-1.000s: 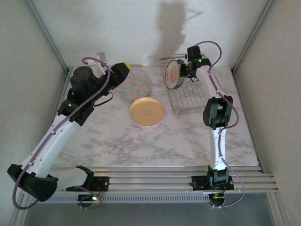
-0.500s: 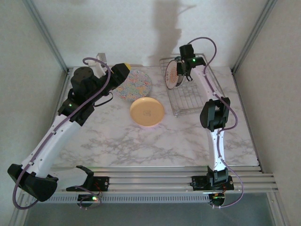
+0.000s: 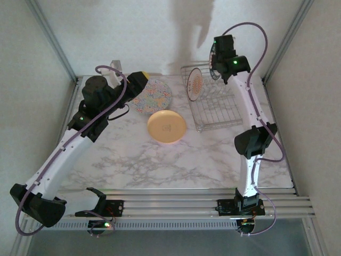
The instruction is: Unload the plates from the dish rack
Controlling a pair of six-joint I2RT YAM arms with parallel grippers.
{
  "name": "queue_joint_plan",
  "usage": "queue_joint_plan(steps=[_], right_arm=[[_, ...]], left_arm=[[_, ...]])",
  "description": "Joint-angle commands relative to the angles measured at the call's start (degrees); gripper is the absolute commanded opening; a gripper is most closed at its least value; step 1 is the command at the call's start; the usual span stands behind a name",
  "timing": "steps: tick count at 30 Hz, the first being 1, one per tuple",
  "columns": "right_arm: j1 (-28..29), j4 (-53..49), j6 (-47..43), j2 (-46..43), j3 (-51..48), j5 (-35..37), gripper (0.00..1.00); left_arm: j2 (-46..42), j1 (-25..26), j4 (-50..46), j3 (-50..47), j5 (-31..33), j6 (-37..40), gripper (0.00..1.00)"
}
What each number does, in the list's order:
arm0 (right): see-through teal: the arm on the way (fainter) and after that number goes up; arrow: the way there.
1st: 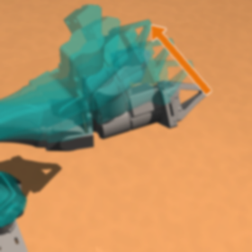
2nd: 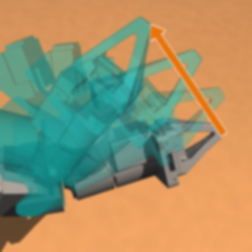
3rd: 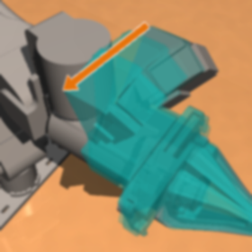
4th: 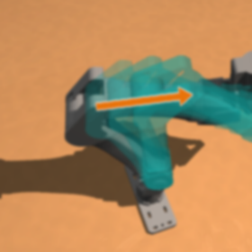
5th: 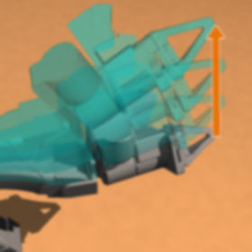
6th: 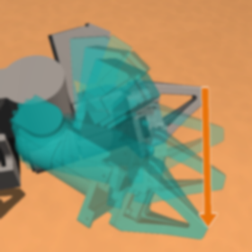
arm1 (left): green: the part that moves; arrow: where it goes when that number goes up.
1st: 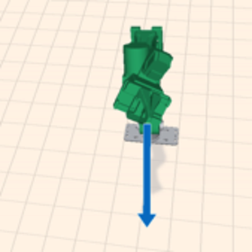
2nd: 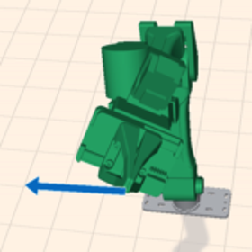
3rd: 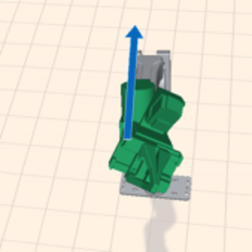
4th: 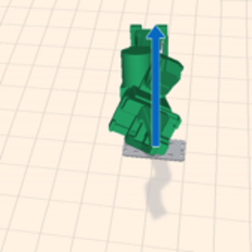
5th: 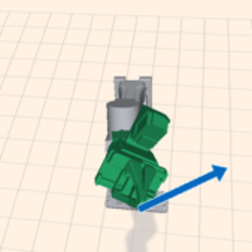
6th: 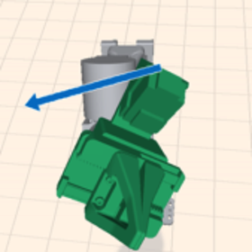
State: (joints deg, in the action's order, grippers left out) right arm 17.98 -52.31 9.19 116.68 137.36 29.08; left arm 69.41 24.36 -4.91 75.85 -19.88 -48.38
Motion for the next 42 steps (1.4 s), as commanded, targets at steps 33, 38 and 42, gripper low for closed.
queue_joint_plan(steps=[33,38,42], right_arm=[[-6.64,14.74,28.27,-39.13,-43.98,-55.47,0.0],[-6.61,16.53,30.57,-38.18,-45.95,-59.38,0.0],[-6.58,17.78,32.08,-37.55,-46.72,-61.7,0.0]], left_arm=[[23.1,6.05,2.56,8.63,-12.08,0.04,0.55],[23.32,6.05,3.02,8.18,-12.19,-0.25,0.55],[23.51,6.05,3.26,7.91,-12.15,-0.44,0.54]])
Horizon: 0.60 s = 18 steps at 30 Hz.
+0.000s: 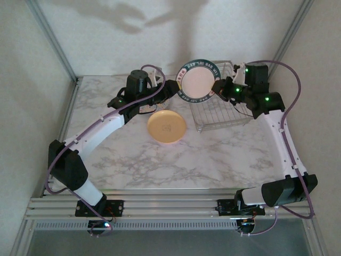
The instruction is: Unload the plates from the dish rack
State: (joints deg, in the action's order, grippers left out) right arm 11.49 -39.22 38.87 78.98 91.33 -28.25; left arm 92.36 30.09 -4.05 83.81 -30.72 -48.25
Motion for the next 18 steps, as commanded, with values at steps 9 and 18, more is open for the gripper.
queue_joint_plan(steps=[9,18], right_arm=[[-0.15,7.32,5.79,1.48,-3.09,-8.86,0.0],[-0.11,9.24,9.37,2.75,-5.35,-11.32,0.0]], left_arm=[[0.55,0.32,3.55,-0.54,-0.41,-1.67,0.32],[0.19,0.42,4.37,-1.73,-0.04,-3.06,0.11]])
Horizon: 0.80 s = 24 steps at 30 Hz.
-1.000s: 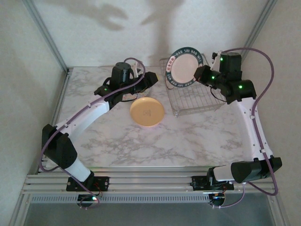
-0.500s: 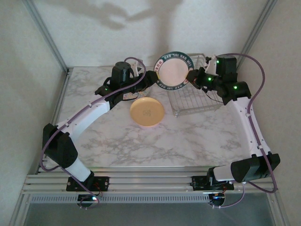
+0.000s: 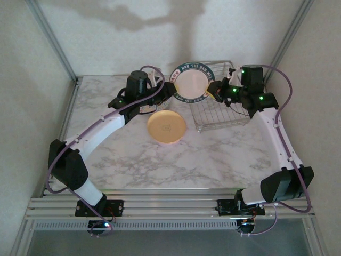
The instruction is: Unload the plates from the dish rack
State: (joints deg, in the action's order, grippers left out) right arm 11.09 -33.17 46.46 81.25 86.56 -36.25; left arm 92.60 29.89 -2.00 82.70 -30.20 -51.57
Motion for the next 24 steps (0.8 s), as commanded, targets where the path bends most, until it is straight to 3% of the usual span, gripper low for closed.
queue_joint_plan(steps=[1,4,9,13,17,20,24], right_arm=[[0.25,3.24,1.95,0.48,-0.81,-3.47,0.0],[0.31,3.07,2.06,0.57,-1.04,-3.98,0.0],[0.25,1.85,1.33,0.55,-0.87,-3.89,0.0],[0.25,0.27,-0.02,-0.07,-0.61,-2.47,0.37],[0.25,-2.3,-1.99,-1.28,-0.65,0.06,0.61],[0.28,-4.91,-4.19,-2.61,-0.52,3.11,0.72],[0.56,-7.04,-8.01,-5.83,-1.35,9.19,0.78]], left_arm=[[-0.12,0.66,2.37,-0.67,-0.5,0.24,0.08],[-0.22,0.79,2.27,-0.75,-0.48,0.14,0.0],[-0.61,0.95,2.35,-1.18,-0.32,-0.37,0.0],[-1.32,0.87,3.57,-1.75,-0.3,-1.84,0.0],[-2.26,0.54,4.94,-2.35,-0.18,-3.27,0.0],[-2.96,0.13,4.35,-2.77,0.28,-3.42,0.0],[-4.41,-0.87,1.8,-4.54,0.36,-2.56,0.0]])
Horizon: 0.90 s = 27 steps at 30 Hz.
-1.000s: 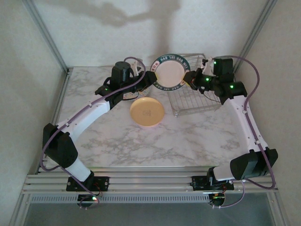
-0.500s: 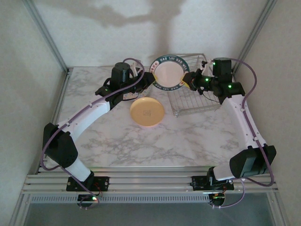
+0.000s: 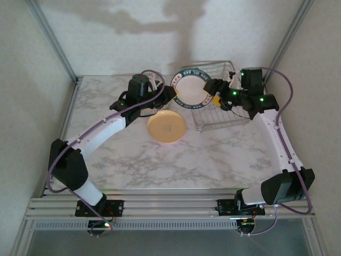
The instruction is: Unload the plates from the dish rack
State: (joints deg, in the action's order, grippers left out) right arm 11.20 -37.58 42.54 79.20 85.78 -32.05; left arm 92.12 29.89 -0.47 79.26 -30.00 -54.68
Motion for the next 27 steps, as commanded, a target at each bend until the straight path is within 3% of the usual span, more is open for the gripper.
queue_joint_plan(steps=[1,9,17,27], right_arm=[[0.73,-3.19,-5.53,-4.61,-0.76,6.78,0.78],[10.27,-2.51,-23.86,-13.39,-5.71,25.21,0.84],[17.5,-0.26,-33.58,-15.38,-8.86,27.24,0.88],[19.35,-1.89,-33.51,-11.89,-6.33,28.32,0.88]], left_arm=[[-4.47,-1.19,-0.6,-1.94,0.23,0.84,0.0],[-12.15,-8.44,-0.57,-21.25,0.29,-2.49,0.0],[-11.87,-9.81,7.19,-34.54,2.89,-4.59,0.0],[-4.85,-9.79,11.97,-35.76,3.85,-4.07,0.0]])
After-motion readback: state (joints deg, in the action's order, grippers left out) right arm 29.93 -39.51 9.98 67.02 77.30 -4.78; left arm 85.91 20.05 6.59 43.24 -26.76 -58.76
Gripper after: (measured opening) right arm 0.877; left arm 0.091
